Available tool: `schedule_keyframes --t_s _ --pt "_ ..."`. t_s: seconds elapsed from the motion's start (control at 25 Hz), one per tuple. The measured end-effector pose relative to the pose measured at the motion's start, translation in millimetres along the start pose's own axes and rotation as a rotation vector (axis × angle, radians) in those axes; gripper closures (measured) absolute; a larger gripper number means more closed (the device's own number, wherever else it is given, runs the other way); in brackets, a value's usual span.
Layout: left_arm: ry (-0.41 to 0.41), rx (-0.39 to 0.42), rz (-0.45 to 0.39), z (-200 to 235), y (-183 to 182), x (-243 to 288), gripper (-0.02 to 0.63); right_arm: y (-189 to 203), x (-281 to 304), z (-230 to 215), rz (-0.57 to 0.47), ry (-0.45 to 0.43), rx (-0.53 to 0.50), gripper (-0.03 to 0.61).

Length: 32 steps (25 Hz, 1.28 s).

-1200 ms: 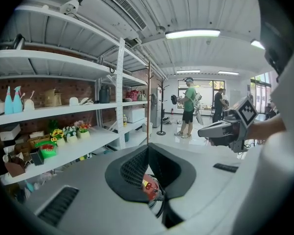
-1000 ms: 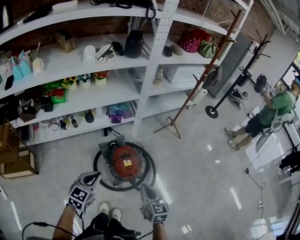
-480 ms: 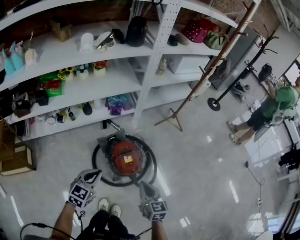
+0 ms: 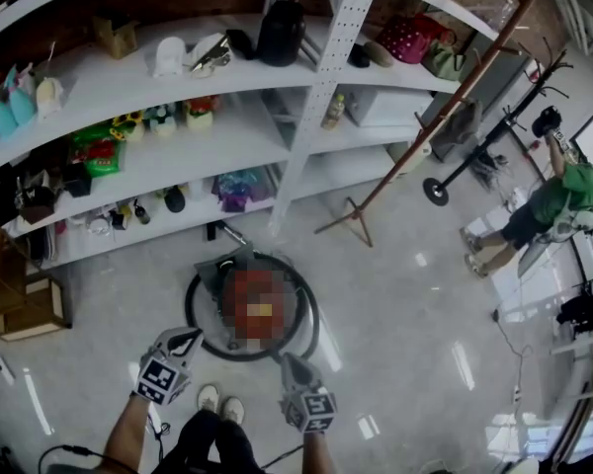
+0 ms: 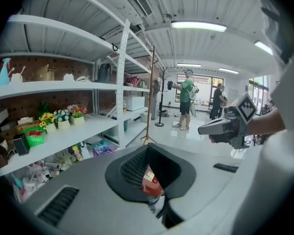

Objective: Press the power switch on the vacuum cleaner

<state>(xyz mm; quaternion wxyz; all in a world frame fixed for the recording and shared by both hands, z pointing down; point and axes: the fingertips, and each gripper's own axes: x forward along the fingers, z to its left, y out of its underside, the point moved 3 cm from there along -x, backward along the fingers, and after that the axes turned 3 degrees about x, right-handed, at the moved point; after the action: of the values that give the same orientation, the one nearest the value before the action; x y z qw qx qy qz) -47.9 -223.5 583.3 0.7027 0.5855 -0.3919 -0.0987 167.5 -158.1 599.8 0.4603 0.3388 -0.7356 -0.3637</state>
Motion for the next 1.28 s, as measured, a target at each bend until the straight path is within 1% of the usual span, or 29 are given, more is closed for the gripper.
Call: schedule_keyframes --t_s 0.16,0.4,0.52,0.76,0.92,1.04,1.12,1.2,1.28 --pt "-0.002 -0.008 0.008 9.7 15.5 13.6 0.62 16.4 16.9 -10.2 0.021 0.004 0.008 0.568" --pt "0.005 0.002 0.022 17.7 33.7 37.4 0.62 34.7 44.6 -26.6 0.019 0.008 0.01 0.568" --pt "0.009 0.017 0.039 20.0 49.9 47.1 0.62 48.9 56.8 -35.2 0.027 0.01 0.021 0.568" --pt "0.016 -0.004 0.054 23.2 78.4 63.4 0.62 74.5 77.4 -48.3 0.04 0.015 0.015 0.568" --pt "0.031 0.013 0.057 30.0 98.7 75.0 0.62 92.9 92.0 -57.0 0.054 0.02 0.013 0.568" --pt "0.02 -0.002 0.054 30.9 112.0 84.0 0.62 110.2 102.3 -64.1 0.064 0.019 0.002 0.568" --pt "0.03 0.027 0.066 31.6 123.3 89.2 0.62 119.2 107.4 -67.6 0.094 0.028 0.012 0.568" --pt "0.036 0.038 0.072 31.9 131.5 92.7 0.62 128.0 115.1 -73.1 0.081 0.027 0.021 0.568" --pt "0.03 0.02 0.068 32.9 137.1 95.1 0.62 135.8 123.4 -78.1 0.064 0.021 0.018 0.568"
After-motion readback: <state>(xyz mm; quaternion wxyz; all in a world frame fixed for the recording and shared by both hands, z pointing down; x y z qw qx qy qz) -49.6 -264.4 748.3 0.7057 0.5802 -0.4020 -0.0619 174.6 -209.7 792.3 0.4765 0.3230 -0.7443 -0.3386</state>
